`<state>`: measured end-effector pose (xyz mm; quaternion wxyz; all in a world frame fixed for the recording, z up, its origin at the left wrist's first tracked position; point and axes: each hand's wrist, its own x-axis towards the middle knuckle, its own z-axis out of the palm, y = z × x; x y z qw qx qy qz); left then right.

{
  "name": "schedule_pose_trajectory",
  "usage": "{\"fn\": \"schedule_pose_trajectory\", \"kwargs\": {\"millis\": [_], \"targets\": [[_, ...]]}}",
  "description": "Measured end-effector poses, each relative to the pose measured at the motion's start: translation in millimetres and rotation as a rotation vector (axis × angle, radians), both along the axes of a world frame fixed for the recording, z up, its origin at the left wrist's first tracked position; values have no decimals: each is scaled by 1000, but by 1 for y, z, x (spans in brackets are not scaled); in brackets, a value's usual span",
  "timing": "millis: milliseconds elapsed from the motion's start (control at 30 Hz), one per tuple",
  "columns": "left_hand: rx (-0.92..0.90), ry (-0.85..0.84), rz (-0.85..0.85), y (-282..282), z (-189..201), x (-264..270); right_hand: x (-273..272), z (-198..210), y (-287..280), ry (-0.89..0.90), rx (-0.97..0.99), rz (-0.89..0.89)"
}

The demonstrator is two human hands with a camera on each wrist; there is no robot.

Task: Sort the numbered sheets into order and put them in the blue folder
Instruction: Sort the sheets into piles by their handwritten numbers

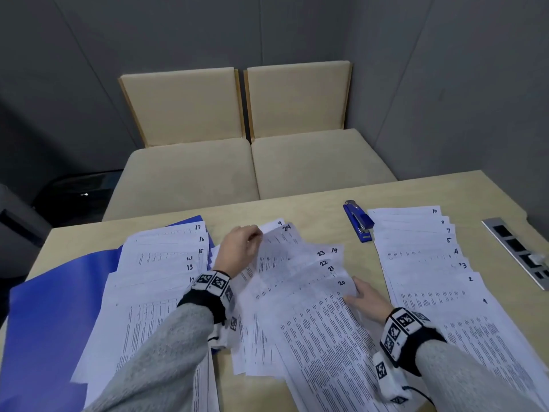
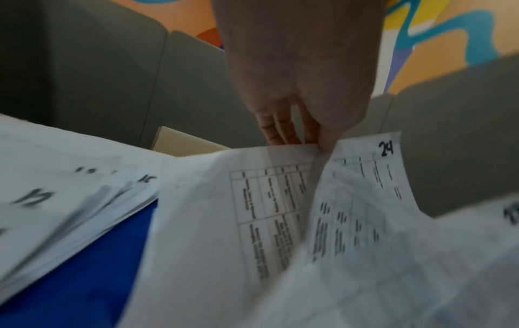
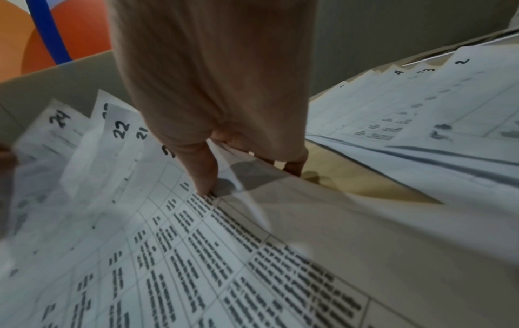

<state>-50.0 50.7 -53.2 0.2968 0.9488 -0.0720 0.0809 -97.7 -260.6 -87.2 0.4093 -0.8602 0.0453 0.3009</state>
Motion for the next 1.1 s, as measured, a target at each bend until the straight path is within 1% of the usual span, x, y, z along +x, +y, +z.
{"fn": "schedule_pose_trajectory", "kwargs": {"millis": [33, 67, 133, 200, 267, 300, 400, 467, 533, 600, 633, 700, 800, 867, 900, 1000, 1100], "targets": [[-30, -30, 14, -2, 9, 3, -1, 2, 0, 5, 13, -16], [-19, -67, 24, -4, 20, 4, -1, 0, -3, -2, 28, -26], [118, -188, 43, -6, 44, 5, -2, 2, -7, -11, 38, -43], [243, -320, 68, -2, 72, 5, 0, -6, -13, -5, 29, -46], [274, -432, 74, 6, 98, 8, 1, -9, -18, 16, 62, -55], [264, -473, 83, 11, 111, 9, 3, -14, -21, 28, 97, -93], [175, -582, 180, 20, 151, 9, -4, 11, -18, 81, 201, -145], [56, -633, 245, 24, 175, 8, -6, 23, -19, 96, 294, -178], [-64, -648, 274, 30, 189, 11, -7, 31, -22, 94, 393, -207], [-130, -610, 289, 38, 195, 16, -7, 45, -24, 108, 463, -228], [-150, -565, 271, 41, 194, 20, -7, 52, -25, 124, 495, -230], [-149, -410, 200, 40, 184, 24, -4, 63, -26, 155, 532, -214], [-169, -131, 66, 37, 149, 33, 4, 77, -22, 158, 506, -154], [-176, 39, 15, 32, 121, 35, 9, 82, -14, 144, 524, -163], [-178, 96, -4, 29, 109, 34, 10, 83, -10, 133, 539, -181], [-203, 191, -54, 14, 80, 25, 12, 81, 4, 90, 566, -262], [-237, 264, -61, 3, 61, 21, 13, 76, 17, 103, 551, -227]]}}
